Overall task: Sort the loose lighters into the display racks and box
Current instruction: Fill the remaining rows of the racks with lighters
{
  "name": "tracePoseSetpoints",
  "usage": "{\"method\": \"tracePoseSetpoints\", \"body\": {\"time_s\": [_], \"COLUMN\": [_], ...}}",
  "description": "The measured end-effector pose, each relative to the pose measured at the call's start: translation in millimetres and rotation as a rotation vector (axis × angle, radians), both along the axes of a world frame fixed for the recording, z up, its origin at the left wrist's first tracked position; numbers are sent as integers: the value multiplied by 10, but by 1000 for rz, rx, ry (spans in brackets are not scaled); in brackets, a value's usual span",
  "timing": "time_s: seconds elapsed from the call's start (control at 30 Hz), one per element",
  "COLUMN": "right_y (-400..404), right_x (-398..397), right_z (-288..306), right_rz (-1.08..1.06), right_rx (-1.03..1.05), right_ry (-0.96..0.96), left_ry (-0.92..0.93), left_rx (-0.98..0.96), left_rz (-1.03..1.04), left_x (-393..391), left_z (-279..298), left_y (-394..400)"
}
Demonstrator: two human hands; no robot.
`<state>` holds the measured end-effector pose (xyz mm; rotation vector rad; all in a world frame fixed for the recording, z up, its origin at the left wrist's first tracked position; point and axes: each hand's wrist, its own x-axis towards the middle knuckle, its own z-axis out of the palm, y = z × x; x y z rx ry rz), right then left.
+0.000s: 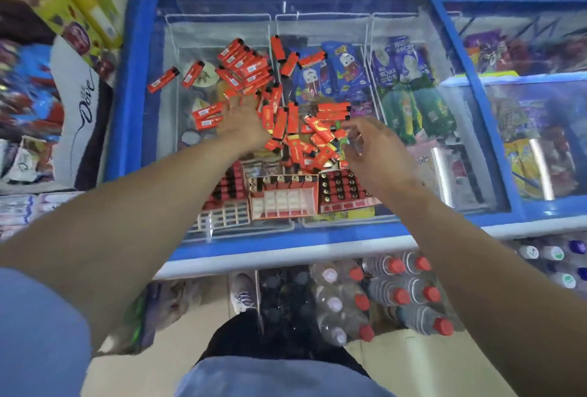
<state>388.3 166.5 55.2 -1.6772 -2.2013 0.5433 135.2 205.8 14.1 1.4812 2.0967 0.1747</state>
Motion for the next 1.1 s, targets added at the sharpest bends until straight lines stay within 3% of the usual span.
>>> {"method": "tracePoseSetpoints", "body": {"time_s": [0.2, 0.33, 0.4, 0.7, 1.1], "right_y": [516, 790, 891, 1204, 1186], "right_x": [-719, -1100, -1250, -1503, -1514], "right_z": [-214, -369, -427, -589, -748], "right_rz": [0, -82, -105, -170, -187], "right_rx": [-231, -339, -357, -288, -318], "right_ry": [-71, -75, -72, -110, -125], "left_ry": [35, 178, 121, 81, 135], "left_rx": [-265, 15, 89, -197, -4], "left_rz": [-81, -82, -121, -200, -292], "left_x": [-620, -760, -825, -800, -533], "left_z": [-409, -547, -535, -511, -579], "left_y": [294, 381, 672, 1854, 1662]}}
